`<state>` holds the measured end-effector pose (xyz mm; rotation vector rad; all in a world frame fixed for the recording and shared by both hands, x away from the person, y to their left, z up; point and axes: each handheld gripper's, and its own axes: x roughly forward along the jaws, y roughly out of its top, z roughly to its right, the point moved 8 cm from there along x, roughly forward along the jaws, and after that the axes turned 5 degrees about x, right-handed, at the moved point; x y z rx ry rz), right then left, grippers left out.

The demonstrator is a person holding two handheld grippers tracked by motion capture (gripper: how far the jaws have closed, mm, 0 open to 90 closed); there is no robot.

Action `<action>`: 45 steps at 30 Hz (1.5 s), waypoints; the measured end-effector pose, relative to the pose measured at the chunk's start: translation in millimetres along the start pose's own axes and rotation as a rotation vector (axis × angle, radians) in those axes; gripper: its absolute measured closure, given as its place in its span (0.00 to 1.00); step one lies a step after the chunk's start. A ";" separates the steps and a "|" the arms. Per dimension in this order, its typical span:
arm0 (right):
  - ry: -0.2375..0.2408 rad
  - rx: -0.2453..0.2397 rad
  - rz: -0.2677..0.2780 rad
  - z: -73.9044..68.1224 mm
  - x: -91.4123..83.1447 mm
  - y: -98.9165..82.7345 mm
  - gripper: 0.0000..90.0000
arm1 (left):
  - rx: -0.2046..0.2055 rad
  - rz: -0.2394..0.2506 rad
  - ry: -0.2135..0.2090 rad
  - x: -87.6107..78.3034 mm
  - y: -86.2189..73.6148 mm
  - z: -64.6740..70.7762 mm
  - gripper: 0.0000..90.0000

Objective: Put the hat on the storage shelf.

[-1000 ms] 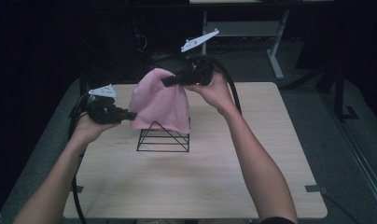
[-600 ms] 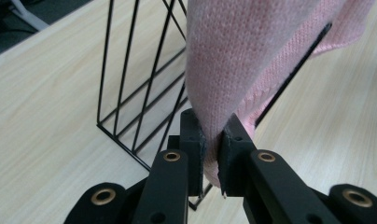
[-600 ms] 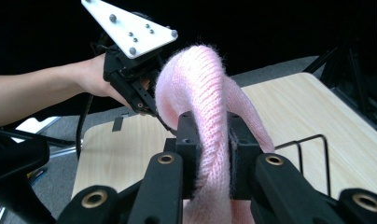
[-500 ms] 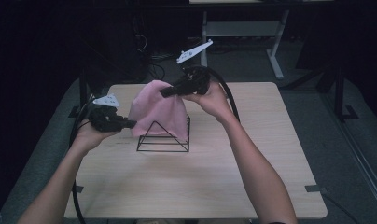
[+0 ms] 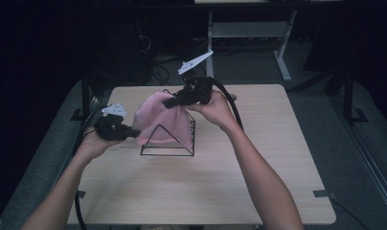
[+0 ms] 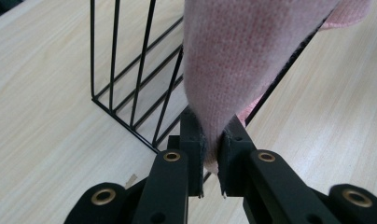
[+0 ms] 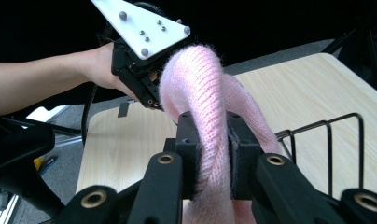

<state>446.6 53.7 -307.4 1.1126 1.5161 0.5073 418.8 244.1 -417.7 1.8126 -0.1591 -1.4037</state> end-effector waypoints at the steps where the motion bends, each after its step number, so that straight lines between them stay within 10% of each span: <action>1: 0.005 0.012 -0.003 -0.8 1.2 -1.4 0.86 | -0.001 -0.003 0.000 0.8 -1.7 -0.3 0.91; 45: 0.063 0.061 -0.118 4.9 28.6 -50.0 0.75 | 0.049 -0.187 0.008 44.7 -35.9 -0.1 0.91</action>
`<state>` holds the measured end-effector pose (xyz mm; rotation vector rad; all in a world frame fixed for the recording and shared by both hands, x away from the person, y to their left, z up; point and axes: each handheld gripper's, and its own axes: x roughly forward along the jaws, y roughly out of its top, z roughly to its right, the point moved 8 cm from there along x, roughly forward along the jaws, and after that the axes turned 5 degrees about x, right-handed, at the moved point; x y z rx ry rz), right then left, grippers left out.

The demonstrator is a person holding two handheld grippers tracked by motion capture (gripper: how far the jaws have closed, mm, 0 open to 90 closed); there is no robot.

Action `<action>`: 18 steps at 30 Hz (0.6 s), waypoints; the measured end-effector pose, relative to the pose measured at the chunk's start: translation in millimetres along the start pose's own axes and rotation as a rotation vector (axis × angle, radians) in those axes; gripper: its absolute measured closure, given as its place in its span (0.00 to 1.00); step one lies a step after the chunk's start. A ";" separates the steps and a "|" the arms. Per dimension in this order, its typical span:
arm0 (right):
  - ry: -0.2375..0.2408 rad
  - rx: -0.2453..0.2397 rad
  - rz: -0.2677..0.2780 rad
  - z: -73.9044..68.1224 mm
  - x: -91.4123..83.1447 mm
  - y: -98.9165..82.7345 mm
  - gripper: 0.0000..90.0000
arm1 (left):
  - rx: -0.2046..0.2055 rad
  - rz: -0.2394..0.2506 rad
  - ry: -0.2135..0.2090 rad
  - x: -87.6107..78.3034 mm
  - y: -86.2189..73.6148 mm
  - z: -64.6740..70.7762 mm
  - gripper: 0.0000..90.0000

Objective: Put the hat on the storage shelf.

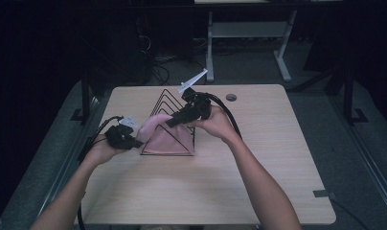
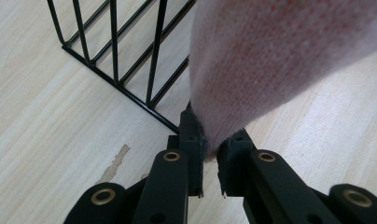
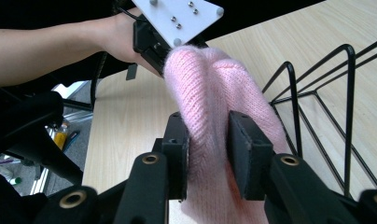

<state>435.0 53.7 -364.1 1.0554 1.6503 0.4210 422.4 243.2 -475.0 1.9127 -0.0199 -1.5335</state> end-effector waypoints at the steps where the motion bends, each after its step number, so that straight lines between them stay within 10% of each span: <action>1: 0.000 -0.003 0.001 0.1 -0.5 -0.5 0.75 | 0.001 -0.003 0.002 0.8 -0.3 -0.3 0.91; 18: -0.004 -0.031 0.007 -2.1 1.4 -4.7 0.92 | -0.008 -0.042 -0.014 8.4 -8.8 -1.7 0.91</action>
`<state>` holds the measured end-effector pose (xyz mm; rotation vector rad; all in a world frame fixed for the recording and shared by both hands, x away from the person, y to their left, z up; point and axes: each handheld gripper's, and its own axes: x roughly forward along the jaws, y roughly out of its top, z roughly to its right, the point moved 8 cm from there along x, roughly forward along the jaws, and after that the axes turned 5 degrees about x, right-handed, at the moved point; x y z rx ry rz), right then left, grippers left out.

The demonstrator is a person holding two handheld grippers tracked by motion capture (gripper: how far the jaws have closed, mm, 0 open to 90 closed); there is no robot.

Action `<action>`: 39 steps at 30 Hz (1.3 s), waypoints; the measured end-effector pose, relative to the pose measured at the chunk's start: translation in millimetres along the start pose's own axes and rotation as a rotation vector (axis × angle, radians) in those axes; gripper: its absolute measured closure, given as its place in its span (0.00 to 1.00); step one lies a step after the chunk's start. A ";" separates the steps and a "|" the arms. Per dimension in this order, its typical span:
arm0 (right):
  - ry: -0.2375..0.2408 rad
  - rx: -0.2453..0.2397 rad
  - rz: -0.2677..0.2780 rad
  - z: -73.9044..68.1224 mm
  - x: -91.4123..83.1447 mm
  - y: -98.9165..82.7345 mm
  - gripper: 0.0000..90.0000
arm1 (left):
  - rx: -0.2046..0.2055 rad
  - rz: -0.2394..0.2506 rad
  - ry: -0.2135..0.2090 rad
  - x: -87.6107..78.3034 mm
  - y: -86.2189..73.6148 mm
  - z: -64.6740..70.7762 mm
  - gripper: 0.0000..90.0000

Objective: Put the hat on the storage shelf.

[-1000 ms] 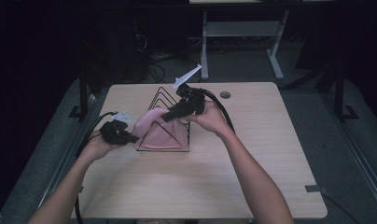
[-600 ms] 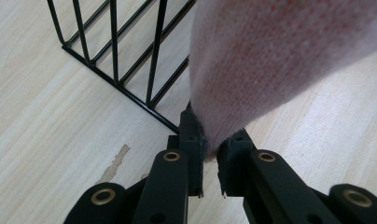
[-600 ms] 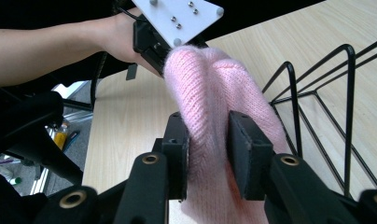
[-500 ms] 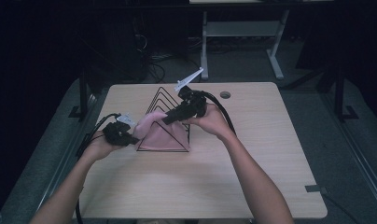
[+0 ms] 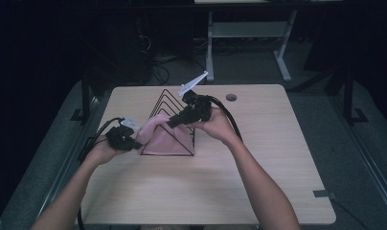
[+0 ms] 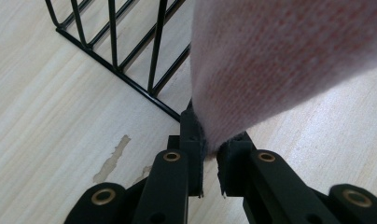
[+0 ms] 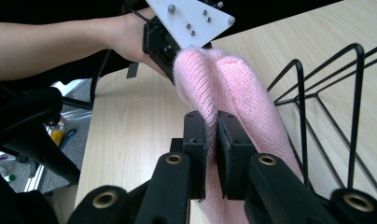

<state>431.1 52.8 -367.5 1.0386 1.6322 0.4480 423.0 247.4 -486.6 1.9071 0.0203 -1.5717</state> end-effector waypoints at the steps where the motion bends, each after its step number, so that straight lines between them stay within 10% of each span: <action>1: -0.002 0.003 0.000 0.3 0.4 -0.8 0.92 | -0.004 0.002 -0.001 0.5 -0.6 0.1 0.91; 16: -0.060 0.052 0.091 4.9 -35.9 -11.4 0.54 | -0.078 0.089 -0.015 -12.6 -2.6 -0.4 0.74; 39: -0.242 0.174 0.120 37.8 -93.6 -66.2 0.38 | -0.103 0.138 -0.004 -31.9 0.0 7.7 0.52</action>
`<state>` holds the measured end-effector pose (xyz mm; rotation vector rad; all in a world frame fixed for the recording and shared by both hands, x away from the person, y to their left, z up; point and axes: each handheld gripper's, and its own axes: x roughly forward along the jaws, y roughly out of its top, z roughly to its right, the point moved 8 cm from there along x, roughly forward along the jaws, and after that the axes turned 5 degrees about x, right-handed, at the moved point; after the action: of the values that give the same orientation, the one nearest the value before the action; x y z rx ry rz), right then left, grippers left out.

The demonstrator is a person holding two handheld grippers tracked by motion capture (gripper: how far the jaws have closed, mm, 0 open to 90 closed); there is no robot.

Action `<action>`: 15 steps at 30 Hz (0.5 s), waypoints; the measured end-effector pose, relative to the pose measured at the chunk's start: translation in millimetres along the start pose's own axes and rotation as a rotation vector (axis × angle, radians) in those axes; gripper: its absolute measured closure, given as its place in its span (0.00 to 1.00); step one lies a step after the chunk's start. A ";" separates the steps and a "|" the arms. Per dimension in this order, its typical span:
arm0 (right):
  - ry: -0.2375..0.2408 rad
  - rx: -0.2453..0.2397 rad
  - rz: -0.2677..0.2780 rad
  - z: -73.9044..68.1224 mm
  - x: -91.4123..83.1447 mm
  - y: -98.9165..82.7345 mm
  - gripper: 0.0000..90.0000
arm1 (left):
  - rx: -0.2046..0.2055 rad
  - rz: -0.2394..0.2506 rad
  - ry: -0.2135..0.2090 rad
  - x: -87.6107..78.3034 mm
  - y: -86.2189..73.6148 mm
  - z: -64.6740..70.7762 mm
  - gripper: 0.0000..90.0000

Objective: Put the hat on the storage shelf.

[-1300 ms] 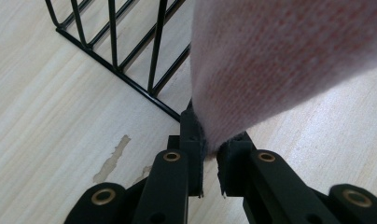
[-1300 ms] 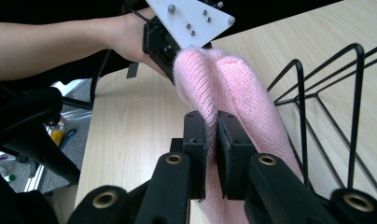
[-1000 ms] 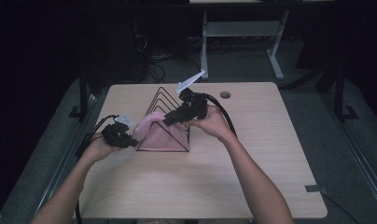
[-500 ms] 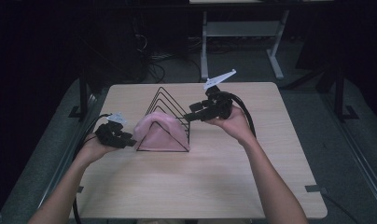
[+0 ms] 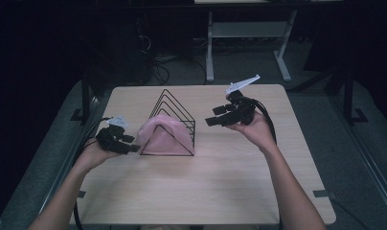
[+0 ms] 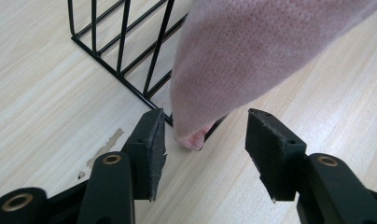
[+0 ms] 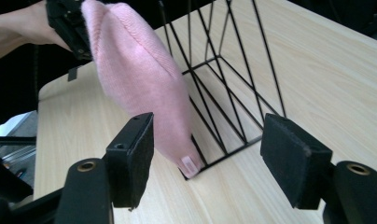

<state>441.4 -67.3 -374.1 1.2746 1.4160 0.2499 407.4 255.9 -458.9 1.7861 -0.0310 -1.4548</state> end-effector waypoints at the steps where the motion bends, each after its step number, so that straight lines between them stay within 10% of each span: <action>1: 0.000 0.000 0.000 0.0 0.0 0.0 0.38 | 0.000 0.000 0.000 0.0 0.0 0.0 0.52; 15: -0.034 0.046 0.010 13.2 -18.2 -19.9 0.37 | -0.010 0.012 0.005 -9.3 -4.4 -0.5 0.48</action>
<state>436.9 -95.6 -382.7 1.3177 1.3936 0.2030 402.7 263.6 -454.0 1.7784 -0.0313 -1.4395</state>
